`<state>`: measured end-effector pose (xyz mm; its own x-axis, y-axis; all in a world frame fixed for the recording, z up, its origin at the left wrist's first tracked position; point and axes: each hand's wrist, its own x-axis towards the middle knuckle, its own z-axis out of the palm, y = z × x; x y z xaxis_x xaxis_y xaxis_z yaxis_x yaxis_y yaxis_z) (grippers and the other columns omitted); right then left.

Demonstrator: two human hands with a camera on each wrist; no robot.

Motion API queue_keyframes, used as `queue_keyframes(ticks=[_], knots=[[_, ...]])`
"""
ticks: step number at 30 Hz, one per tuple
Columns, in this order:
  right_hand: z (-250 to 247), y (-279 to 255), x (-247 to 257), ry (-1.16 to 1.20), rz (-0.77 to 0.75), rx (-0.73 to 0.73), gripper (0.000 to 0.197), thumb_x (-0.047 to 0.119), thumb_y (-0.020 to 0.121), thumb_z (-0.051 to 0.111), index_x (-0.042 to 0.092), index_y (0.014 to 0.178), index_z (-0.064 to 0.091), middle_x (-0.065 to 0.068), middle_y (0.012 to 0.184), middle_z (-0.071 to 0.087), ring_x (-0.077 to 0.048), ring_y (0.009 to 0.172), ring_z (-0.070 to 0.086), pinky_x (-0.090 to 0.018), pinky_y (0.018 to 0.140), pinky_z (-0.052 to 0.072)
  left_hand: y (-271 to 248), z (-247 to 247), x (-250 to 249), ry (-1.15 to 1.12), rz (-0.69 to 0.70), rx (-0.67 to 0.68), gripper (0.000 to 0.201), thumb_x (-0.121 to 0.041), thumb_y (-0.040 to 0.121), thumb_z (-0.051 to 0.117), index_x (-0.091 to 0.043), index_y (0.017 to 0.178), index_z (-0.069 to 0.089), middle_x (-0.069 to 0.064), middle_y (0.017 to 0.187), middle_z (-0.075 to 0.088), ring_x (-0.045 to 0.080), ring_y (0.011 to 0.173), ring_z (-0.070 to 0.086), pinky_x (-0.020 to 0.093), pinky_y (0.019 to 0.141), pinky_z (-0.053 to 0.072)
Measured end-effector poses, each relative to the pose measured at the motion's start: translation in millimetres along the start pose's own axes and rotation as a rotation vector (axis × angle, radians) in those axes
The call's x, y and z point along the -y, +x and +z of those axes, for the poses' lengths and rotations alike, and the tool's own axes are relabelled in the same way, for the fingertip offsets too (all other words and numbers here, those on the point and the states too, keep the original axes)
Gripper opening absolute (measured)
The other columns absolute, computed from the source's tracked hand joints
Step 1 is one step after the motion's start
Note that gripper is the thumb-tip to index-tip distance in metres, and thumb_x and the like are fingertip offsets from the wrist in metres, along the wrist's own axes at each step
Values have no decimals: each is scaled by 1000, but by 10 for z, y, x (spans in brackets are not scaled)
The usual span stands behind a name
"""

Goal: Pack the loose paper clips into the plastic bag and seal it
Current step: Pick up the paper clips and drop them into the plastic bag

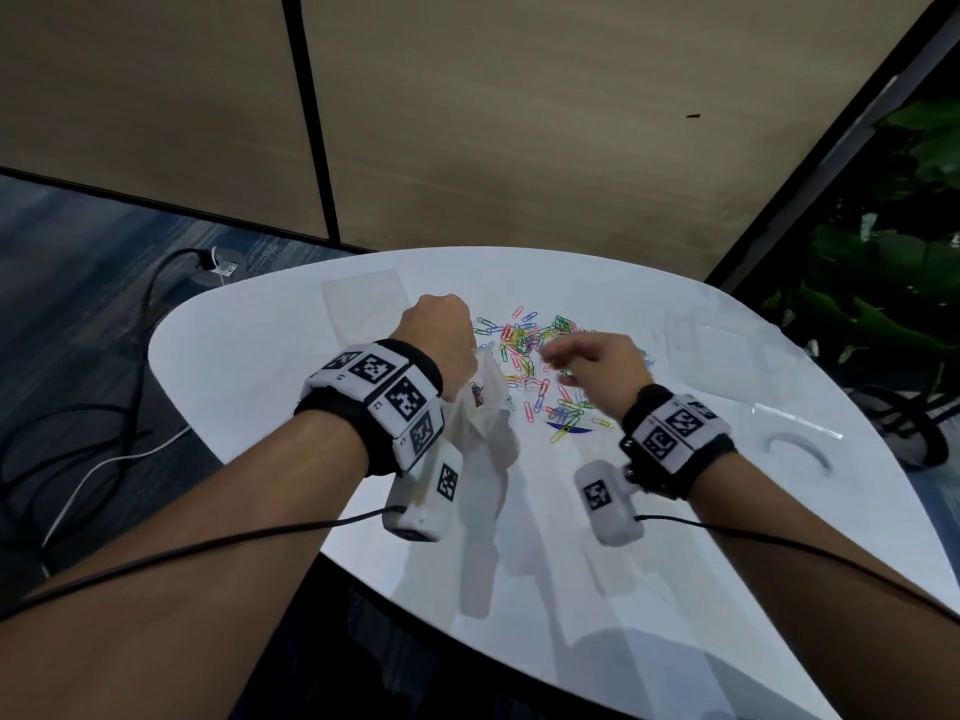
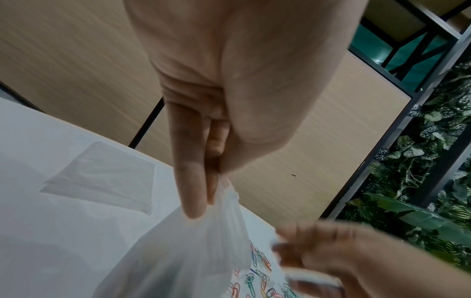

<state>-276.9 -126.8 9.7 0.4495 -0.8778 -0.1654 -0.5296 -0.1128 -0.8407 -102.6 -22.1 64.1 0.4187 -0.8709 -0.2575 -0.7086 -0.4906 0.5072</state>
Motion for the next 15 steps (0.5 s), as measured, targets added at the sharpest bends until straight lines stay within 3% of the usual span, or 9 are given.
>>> queue_keyframes(ticks=[2, 3, 5, 6, 9, 11, 15], knots=[[-302, 93, -420, -407, 213, -15, 39, 11, 91, 52, 24, 126, 61, -7, 128, 62, -24, 107, 60, -24, 91, 44, -5, -16, 16, -7, -3, 5, 23, 2, 85, 60, -3, 104, 72, 17, 93, 75, 34, 86, 75, 42, 80, 64], [-434, 104, -646, -564, 366, -9, 47, 21, 93, 52, 23, 140, 47, -13, 138, 52, -28, 113, 56, -28, 95, 43, -5, -23, 29, -2, -3, 7, 23, 3, 85, 61, -3, 104, 73, 17, 92, 76, 34, 85, 75, 42, 79, 64], [-570, 40, -1017, -744, 606, -4, 57, 30, 95, 48, 17, 147, 28, -19, 147, 34, -38, 129, 42, -42, 106, 37, -3, -36, 53, 18, 0, 9, 23, 3, 84, 64, -3, 104, 75, 17, 91, 77, 33, 85, 76, 41, 80, 64], [-566, 3, -1154, -795, 646, -3, 55, 30, 95, 47, 15, 145, 29, -20, 145, 31, -40, 131, 38, -45, 107, 36, -1, -41, 65, 24, 0, 6, 23, 3, 84, 66, -3, 104, 75, 16, 91, 77, 33, 86, 76, 40, 80, 64], [-348, -59, -1258, -780, 627, -32, 49, 28, 96, 46, 8, 140, 34, -21, 141, 32, -41, 129, 35, -47, 104, 35, 12, -56, 98, 8, -11, 2, 24, 1, 84, 68, -7, 105, 76, 15, 95, 77, 33, 87, 76, 40, 80, 64], [-140, -23, -1214, -704, 538, -82, 52, 27, 98, 42, 4, 144, 31, -22, 142, 31, -40, 131, 33, -47, 107, 35, 21, -58, 128, 11, -14, 2, 21, 1, 85, 67, -6, 102, 77, 16, 90, 78, 32, 84, 76, 40, 78, 64], [219, -12, -1015, -659, 405, 14, 62, 28, 98, 40, 9, 152, 15, -19, 155, 15, -36, 142, 21, -46, 111, 30, 43, -57, 189, -5, -25, -1, 17, -4, 89, 67, -6, 102, 77, 16, 85, 77, 33, 80, 77, 41, 75, 65]])
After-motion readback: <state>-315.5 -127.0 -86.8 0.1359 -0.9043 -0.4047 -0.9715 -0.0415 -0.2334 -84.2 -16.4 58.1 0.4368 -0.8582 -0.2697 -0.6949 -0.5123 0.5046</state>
